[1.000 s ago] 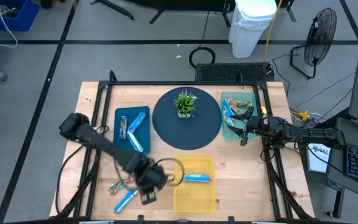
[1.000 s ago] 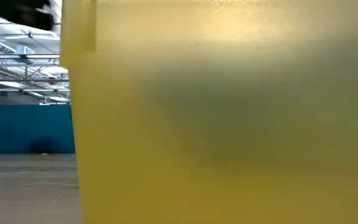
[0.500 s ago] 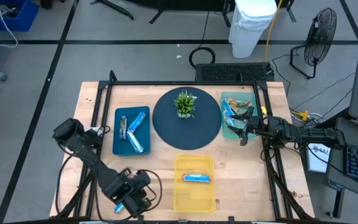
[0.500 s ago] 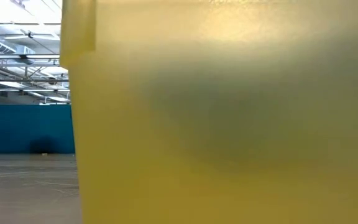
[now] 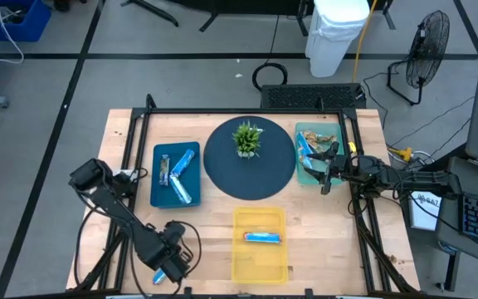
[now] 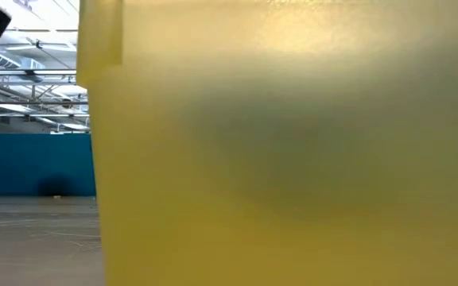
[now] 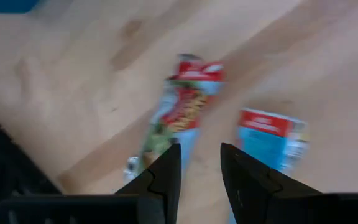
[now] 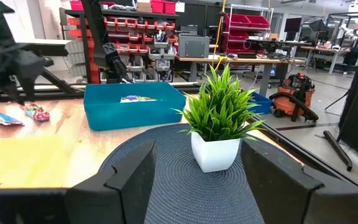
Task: Pick and place Granola Bars by type
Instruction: Put the red granola bar into the yellow bin
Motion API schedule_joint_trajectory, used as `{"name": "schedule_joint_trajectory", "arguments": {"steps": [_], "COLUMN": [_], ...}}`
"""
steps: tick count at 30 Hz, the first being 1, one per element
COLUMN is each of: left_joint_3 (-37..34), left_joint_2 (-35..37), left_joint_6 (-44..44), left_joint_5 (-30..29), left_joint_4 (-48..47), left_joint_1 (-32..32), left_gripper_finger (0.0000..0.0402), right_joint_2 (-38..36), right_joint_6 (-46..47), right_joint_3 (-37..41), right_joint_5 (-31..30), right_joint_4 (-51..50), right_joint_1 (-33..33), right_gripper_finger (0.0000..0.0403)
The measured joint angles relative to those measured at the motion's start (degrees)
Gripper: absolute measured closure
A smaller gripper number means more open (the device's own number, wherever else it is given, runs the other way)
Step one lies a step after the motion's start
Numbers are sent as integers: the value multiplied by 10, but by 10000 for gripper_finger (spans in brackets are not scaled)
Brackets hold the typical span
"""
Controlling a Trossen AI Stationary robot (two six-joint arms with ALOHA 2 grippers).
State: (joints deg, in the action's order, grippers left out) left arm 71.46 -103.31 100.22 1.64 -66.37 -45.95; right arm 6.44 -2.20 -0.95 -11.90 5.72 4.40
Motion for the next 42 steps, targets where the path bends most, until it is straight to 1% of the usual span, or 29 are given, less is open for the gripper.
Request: {"name": "schedule_joint_trajectory", "arguments": {"steps": [3, 7, 11, 20, 23, 29, 33, 37, 42], "left_joint_3": [-25, -43, -45, -45, -45, -45, -45, -45, -45], "left_joint_2": [0, 0, 0, 0, 0, 0, 0, 0, 0], "left_joint_6": [10, 7, -14, -10, -9, -9, -7, -7, -7], "left_joint_5": [9, -6, -22, -41, -45, -43, -43, -49, -61], "left_joint_4": [-1, 23, 45, 41, 41, 41, 46, 51, 51], "left_joint_1": [2, 2, 2, 2, 2, 2, 2, 2, 2], "left_gripper_finger": [283, 283, 283, 278, 255, 177, 142, 128, 130], "right_joint_2": [0, 0, 0, 0, 0, 0, 0, 0, 0], "right_joint_6": [0, 0, 0, 0, 0, 0, 0, 0, 0], "right_joint_3": [0, 0, 0, 0, 0, 0, 0, 0, 0], "right_joint_5": [0, 0, 0, 0, 0, 0, 0, 0, 0], "right_joint_4": [0, 0, 0, 0, 0, 0, 0, 0, 0], "right_joint_1": [0, 0, 0, 0, 0, 0, 0, 0, 0], "right_gripper_finger": [177, 177, 177, 177, 177, 177, 177, 177, 177]}}
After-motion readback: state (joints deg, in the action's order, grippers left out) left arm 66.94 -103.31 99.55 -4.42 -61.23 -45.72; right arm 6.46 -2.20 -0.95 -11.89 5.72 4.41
